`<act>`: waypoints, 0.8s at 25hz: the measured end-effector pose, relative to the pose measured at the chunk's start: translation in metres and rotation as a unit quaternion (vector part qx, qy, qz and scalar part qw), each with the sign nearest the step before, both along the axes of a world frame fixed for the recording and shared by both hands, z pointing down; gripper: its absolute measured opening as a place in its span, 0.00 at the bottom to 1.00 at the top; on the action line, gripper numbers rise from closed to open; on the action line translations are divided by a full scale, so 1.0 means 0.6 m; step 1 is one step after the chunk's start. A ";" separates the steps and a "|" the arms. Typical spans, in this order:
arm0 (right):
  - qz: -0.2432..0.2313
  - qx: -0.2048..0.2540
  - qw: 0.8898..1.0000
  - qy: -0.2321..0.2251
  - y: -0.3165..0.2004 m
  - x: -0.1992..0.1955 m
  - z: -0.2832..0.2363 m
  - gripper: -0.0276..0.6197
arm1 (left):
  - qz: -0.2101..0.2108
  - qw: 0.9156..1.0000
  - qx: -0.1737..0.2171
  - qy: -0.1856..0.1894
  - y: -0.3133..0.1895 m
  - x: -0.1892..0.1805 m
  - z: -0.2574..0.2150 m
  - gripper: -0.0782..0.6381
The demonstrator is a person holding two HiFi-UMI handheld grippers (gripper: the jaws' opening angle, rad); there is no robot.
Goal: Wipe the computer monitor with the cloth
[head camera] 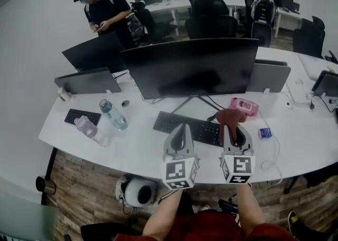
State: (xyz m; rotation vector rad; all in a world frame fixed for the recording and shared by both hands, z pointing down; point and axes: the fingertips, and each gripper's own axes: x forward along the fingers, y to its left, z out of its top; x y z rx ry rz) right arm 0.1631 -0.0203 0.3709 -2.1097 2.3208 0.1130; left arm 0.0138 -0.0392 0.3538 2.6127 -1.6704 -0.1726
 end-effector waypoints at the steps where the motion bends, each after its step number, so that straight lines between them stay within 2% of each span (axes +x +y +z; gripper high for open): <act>1: -0.001 0.000 1.000 0.001 -0.012 -0.007 0.001 0.16 | -0.001 1.000 0.001 0.001 -0.012 -0.006 0.000 0.14; 20: 0.010 -0.013 0.999 0.034 -0.257 -0.172 -0.007 0.16 | 0.016 1.000 -0.012 0.016 -0.262 -0.163 0.009 0.14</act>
